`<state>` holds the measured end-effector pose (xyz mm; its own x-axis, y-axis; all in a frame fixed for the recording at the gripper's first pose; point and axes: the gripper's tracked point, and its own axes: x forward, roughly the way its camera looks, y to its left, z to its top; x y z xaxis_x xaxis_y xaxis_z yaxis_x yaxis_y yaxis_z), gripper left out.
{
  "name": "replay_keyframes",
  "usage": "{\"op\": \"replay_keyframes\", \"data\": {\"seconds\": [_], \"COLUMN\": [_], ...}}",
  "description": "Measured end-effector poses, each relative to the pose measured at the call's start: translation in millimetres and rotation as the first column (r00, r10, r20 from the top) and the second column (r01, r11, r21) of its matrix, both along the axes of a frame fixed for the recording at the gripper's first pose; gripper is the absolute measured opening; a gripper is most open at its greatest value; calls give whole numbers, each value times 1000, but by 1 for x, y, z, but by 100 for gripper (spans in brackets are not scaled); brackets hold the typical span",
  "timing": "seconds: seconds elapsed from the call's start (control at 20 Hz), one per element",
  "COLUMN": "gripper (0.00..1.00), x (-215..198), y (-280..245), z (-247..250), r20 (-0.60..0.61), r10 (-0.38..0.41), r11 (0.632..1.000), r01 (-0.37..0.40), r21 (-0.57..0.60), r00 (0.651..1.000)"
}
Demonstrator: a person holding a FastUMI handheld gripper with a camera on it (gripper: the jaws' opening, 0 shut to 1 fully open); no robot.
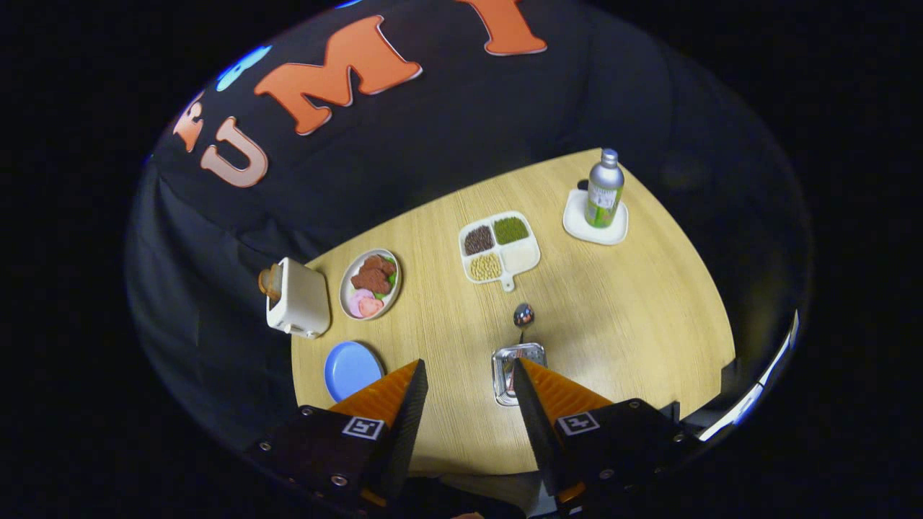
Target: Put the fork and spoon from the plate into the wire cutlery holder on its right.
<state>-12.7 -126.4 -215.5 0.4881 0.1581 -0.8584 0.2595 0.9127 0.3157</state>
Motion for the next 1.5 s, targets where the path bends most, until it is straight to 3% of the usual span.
{"op": "replay_keyframes", "data": {"seconds": [0.2, 0.45, 0.9, 1.15, 1.25, 1.35, 1.5], "gripper": [78, 80, 86, 88, 90, 91, 94], "x": [24, 47, 54, 50, 48, 45, 44], "y": [-10, -15, -7, 0, 2, 2, 6], "z": [41, 92, 172, 219, 231, 238, 242], "r20": [230, 467, 748, 871, 896, 903, 907], "r10": [3, 28, 126, 167, 181, 210, 218], "r11": [995, 978, 935, 918, 912, 897, 889], "r01": [20, 73, 175, 251, 272, 294, 310], "r21": [-98, -196, -310, -309, -307, -330, -336], "r00": [973, 884, 652, 463, 406, 375, 359]}}
